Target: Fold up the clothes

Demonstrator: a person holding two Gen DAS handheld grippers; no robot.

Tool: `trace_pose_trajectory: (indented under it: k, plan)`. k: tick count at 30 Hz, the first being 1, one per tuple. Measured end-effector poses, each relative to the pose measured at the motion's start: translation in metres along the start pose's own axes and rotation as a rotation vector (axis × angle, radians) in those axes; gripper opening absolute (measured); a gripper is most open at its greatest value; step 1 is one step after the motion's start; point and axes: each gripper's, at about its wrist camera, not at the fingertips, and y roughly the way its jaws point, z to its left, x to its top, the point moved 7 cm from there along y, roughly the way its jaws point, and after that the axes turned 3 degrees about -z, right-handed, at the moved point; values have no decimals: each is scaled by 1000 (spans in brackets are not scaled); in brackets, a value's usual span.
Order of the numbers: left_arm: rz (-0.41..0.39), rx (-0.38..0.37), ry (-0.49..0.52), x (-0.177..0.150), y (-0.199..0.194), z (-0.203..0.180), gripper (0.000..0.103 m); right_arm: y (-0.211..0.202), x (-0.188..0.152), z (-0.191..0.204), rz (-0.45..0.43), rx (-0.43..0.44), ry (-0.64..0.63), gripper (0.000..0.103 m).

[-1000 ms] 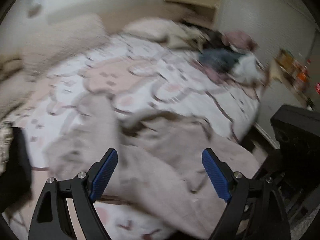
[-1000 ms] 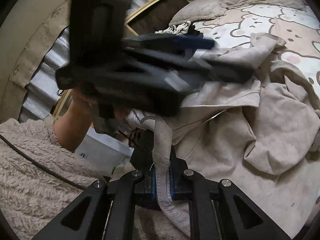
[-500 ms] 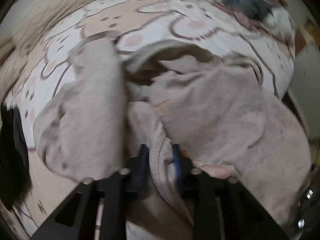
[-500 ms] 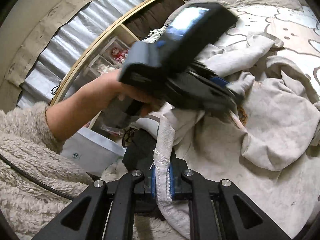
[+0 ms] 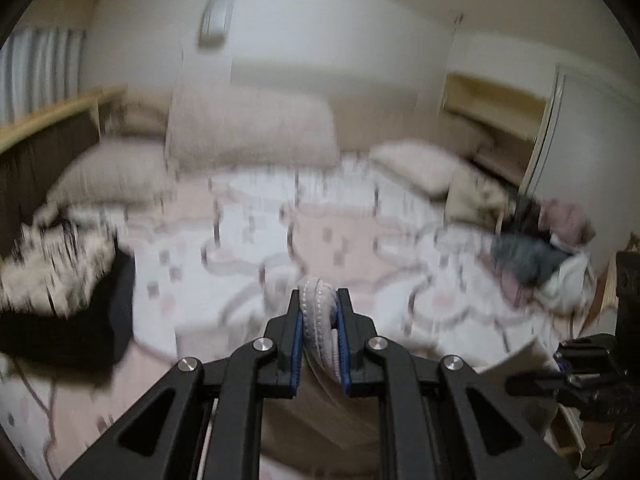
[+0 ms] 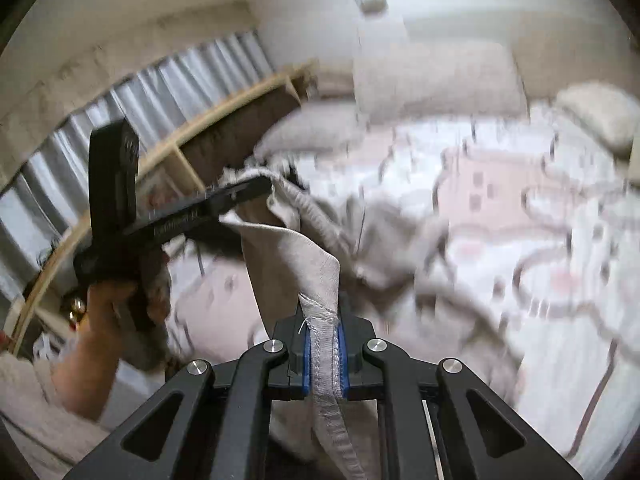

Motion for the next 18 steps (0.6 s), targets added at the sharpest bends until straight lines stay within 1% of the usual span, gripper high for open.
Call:
trace_pose_trajectory:
  k: [2,5,7,9,10,12,14,17,18]
  plan:
    - [-66,-9,5,33,-6,0,14,-15,33,-4,-90,2,-24,12]
    - [-146,-27,15,80,-12,-4,14,-36,79,-6,-202,14,-17,11]
    - [-199,-35,51,114,-18,-14,14,-48,111,3,-269,-4,-33,11]
    - [-246,-54,98,153,-23,-33,14,-69,142,10,-348,-24,-57,11]
    - [-259,-61,128,174,-23,-45,14,-87,160,15,-397,-17,-67,11]
    - [-284,-96,178,211,-24,-70,14,-114,181,20,-475,-1,-77,11]
    - [-315,-146,204,245,-30,-98,14,-153,203,27,-577,0,-94,11]
    - [-364,-247,220,288,-47,-144,14,-206,227,33,-697,-33,-127,11]
    - [-381,-279,224,298,-54,-156,14,-223,231,37,-727,-44,-142,11]
